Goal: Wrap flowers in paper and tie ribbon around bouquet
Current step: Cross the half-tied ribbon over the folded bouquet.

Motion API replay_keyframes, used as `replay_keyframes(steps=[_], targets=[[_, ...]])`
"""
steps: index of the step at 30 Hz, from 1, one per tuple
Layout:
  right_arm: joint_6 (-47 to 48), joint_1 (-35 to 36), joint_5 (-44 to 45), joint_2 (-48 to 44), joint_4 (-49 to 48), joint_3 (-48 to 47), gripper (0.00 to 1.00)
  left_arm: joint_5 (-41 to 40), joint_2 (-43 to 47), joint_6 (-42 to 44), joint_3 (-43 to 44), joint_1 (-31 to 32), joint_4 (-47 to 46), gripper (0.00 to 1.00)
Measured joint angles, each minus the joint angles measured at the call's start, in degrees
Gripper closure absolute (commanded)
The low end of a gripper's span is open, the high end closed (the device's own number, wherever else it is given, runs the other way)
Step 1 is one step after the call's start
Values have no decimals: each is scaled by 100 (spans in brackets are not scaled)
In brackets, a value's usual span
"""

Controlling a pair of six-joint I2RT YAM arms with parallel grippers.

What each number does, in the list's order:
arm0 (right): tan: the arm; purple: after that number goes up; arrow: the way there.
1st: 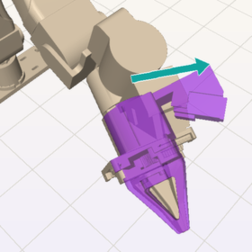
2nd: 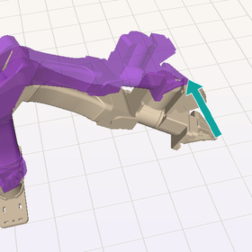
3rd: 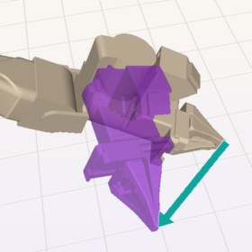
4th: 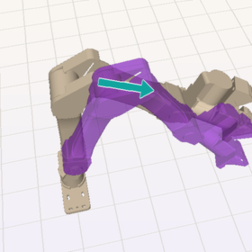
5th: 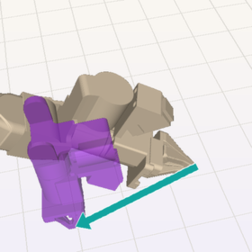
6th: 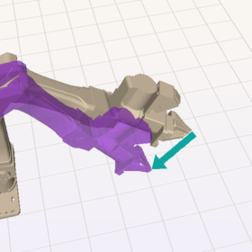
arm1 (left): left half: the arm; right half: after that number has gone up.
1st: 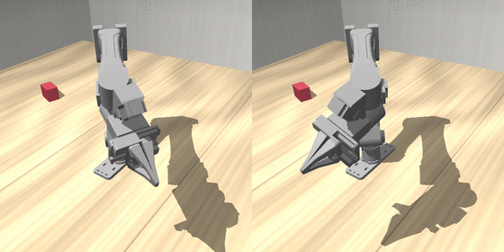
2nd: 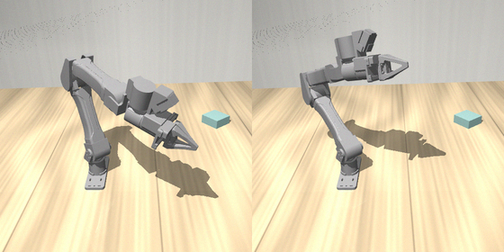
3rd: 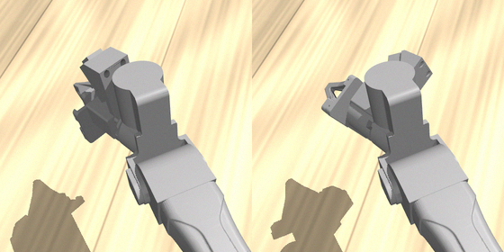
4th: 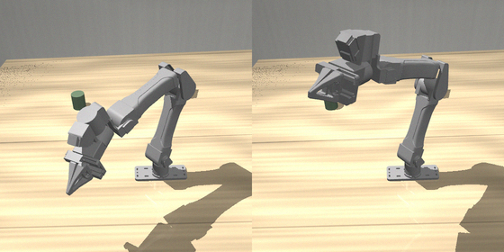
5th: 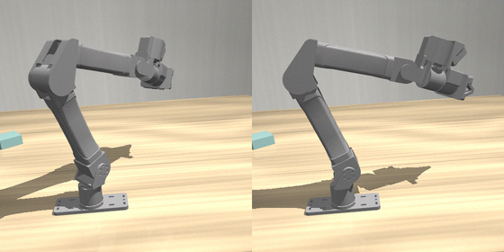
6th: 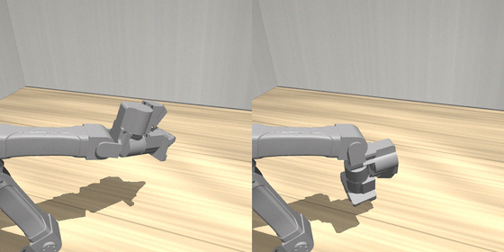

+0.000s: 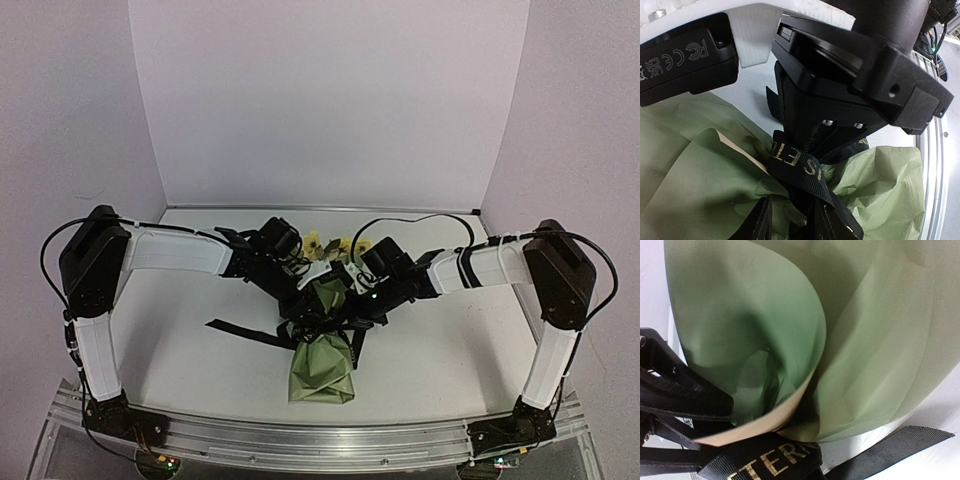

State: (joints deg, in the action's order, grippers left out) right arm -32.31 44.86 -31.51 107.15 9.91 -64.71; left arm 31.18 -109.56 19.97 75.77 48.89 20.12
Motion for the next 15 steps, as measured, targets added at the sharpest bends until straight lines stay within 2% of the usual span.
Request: replay_keyframes(steps=[15], targets=[[105, 0, -452, -2, 3, -55, 99, 69, -60, -14, 234, 34, 91, 63]])
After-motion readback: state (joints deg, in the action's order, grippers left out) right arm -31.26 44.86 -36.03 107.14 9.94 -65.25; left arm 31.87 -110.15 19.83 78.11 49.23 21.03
